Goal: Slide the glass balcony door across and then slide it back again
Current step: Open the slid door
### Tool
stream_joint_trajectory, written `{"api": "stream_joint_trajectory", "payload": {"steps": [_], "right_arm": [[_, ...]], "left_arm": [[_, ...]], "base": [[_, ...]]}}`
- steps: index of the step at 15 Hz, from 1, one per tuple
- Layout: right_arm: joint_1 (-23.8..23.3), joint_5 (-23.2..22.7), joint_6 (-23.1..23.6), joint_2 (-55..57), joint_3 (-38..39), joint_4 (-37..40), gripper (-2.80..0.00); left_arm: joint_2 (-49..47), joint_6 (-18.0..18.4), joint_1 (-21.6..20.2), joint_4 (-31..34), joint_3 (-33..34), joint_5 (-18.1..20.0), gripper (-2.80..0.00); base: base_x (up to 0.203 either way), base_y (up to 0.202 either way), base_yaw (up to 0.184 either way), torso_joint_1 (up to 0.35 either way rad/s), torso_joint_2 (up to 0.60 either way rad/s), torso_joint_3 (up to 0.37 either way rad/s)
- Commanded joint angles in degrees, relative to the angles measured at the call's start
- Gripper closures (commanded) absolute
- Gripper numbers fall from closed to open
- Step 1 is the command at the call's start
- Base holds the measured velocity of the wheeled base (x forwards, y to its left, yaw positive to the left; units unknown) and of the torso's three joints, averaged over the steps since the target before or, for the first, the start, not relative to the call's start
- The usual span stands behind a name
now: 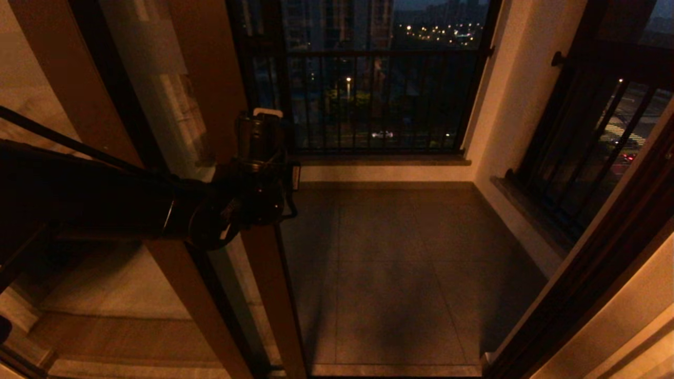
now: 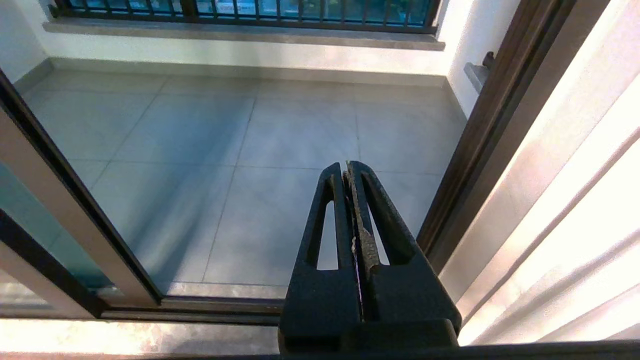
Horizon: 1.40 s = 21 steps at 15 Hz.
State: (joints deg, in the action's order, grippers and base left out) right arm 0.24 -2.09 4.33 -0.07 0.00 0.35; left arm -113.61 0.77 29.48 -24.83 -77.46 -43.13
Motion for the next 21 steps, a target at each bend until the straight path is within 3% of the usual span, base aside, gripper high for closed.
{"api": "stream_joint_trajectory", "payload": {"steps": [1,14,21], "right_arm": [[0.0,0.0,0.1,0.0,0.2,0.0,0.0],[0.0,0.0,0.1,0.0,0.2,0.0,0.0],[0.0,0.0,0.1,0.0,0.2,0.0,0.0]], "left_arm": [[0.1,-0.1,-0.8,0.2,0.4,-0.7,0.0],[1.7,-0.1,-4.4,0.2,1.6,-0.5,0.0],[4.3,-0.2,-3.0,0.2,3.1,0.3,0.0]], "base": [[0.0,0.0,0.0,0.0,0.0,0.0],[0.0,0.0,0.0,0.0,0.0,0.0],[0.0,0.0,0.0,0.0,0.0,0.0]]}}
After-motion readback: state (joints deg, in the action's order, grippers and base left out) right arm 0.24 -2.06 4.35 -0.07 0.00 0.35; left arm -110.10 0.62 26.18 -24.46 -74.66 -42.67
